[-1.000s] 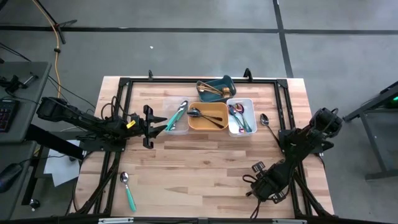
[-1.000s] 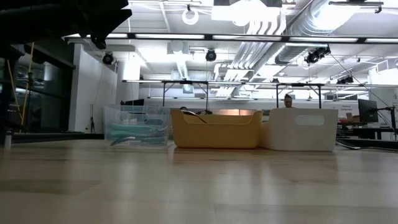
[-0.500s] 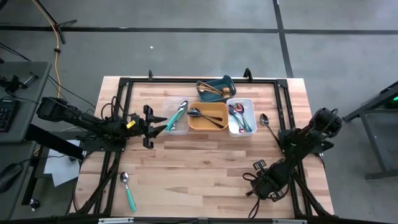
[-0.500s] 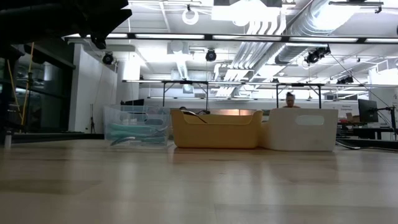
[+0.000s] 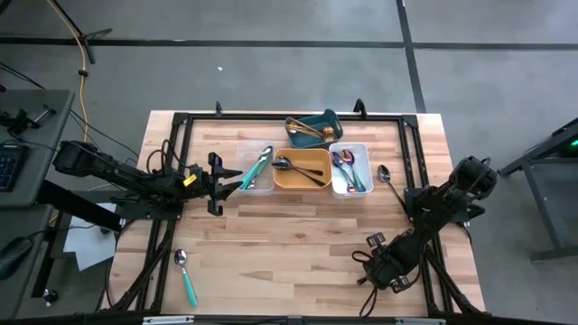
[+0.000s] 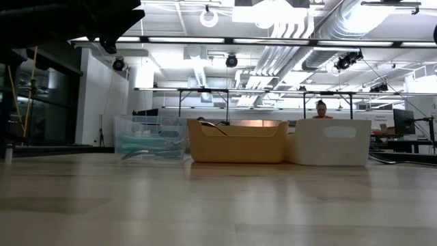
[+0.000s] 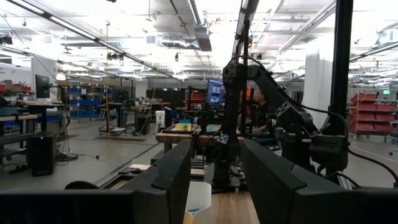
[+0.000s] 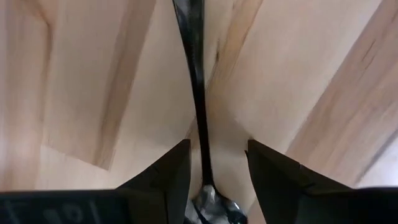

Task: Sort silverware by color (type)
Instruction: Put the silver spoon into the orange bin

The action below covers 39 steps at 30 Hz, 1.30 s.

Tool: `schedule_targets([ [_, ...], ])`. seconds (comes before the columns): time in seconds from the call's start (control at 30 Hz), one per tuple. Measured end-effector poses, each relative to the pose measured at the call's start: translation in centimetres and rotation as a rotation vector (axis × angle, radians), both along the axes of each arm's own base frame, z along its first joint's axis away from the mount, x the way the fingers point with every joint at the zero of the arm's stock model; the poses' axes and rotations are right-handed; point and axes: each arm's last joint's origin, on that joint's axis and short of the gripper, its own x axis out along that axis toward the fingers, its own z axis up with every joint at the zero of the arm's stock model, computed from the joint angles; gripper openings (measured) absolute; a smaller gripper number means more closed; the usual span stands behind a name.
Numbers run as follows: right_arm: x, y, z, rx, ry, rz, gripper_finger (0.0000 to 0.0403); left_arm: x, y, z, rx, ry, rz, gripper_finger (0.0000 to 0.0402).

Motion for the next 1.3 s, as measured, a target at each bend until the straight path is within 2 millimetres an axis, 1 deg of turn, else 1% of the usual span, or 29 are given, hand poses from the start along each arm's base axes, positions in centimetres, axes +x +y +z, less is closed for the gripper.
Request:
schedule_targets([
  [0.3, 0.0, -0.2, -0.3, 0.001, -0.011, -0.024, 0.0153, 0.0, 0.0, 0.0, 0.0, -0.002, 0.0, 0.0134],
  [0.4, 0.0, -0.2, -0.3, 0.0, -0.01, -0.024, 0.0142, 0.0, 0.0, 0.1, -0.001, -0.007, 0.0, 0.0133],
  [0.5, 0.0, -0.3, -0.4, -0.002, -0.01, -0.025, 0.0109, 0.0, 0.0, 0.1, -0.001, -0.007, 0.0, 0.0134],
  [0.63, 0.1, -0.2, -0.4, 0.015, -0.004, -0.029, 0.0035, 0.0, 0.0, 0.1, -0.001, -0.007, 0.0, 0.0134],
  [0.67, 0.1, -0.2, -0.4, 0.02, 0.0, -0.035, 0.0019, 0.0, 0.0, 0.1, -0.001, -0.007, 0.0, 0.0134],
  [0.7, 0.2, -0.3, -0.4, 0.027, 0.009, -0.039, 0.0012, 0.0, 0.0, 0.1, -0.001, -0.007, 0.0, 0.0134],
  [0.83, 0.4, -0.5, -0.4, 0.037, 0.018, -0.054, 0.0022, 0.0, 0.0, 0.1, -0.001, -0.007, 0.0, 0.0134],
  [0.93, 0.8, -0.8, -0.3, 0.055, 0.034, -0.066, 0.0009, 0.0, 0.0, 0.1, -0.001, -0.007, 0.0, 0.0133],
  [1.03, 1.2, -1.0, -0.1, 0.063, 0.054, -0.078, 0.0011, 0.0, 0.0, 0.1, -0.001, -0.007, 0.0, 0.0134],
  [1.13, 1.7, -1.2, 0.5, 0.053, 0.019, -0.091, 0.0007, -0.1, 0.0, 0.1, 0.006, -0.014, 0.003, 0.0133],
  [1.23, 2.1, -1.5, 1.5, 0.064, -0.045, -0.122, 0.0006, -0.1, 0.0, 0.2, 0.017, -0.024, 0.008, 0.0134],
  [1.3, 2.1, -1.9, 2.2, 0.04, -0.101, -0.15, 0.0005, -0.1, 0.0, 0.2, 0.019, -0.023, 0.009, 0.0133],
])
